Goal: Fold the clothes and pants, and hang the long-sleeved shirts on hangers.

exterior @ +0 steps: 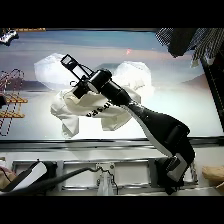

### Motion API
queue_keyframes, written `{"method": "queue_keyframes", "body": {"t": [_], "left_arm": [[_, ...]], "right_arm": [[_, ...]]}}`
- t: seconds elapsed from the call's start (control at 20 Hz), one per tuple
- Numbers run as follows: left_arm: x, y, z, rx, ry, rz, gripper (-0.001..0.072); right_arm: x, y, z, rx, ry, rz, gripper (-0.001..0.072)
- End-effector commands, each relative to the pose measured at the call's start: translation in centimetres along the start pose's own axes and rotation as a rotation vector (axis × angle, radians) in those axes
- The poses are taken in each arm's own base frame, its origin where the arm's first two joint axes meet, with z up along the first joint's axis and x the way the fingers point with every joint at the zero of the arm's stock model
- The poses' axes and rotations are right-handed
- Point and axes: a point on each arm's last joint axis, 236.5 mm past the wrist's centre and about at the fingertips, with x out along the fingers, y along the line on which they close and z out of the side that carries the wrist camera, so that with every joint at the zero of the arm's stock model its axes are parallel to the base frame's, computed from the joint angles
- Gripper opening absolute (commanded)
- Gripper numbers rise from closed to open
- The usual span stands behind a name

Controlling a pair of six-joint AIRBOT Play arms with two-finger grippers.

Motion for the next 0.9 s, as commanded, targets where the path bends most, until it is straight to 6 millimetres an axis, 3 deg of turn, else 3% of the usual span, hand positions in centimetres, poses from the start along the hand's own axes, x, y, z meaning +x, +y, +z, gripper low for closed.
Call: {"method": "queue_keyframes", "body": {"t": [0.0,0.45,0.6,0.65,0.7,0.85], "left_arm": [[2.6,1.8,0.9,0.080,-0.004,0.071,0.0223],[8.0,1.8,0.5,0.097,0.057,0.058,0.0223],[9.0,1.8,0.6,0.107,0.049,0.059,0.0220],[9.0,1.8,0.6,0.113,0.047,0.063,0.0195],[8.9,1.9,0.7,0.113,0.049,0.063,0.0045],[8.2,2.2,1.3,0.120,0.033,0.073,0.0020]], "right_arm": [[0.0,0.0,-0.2,-0.001,0.007,0.000,0.0027],[0.0,0.2,-0.1,0.002,0.005,0.004,0.0028],[0.0,0.2,-0.1,0.003,0.005,0.005,0.0028],[0.0,0.2,-0.1,0.005,0.005,0.005,0.0028],[0.0,0.2,-0.1,0.006,0.005,0.007,0.0028],[0.0,0.3,-0.1,0.009,0.005,0.011,0.0028]]}}
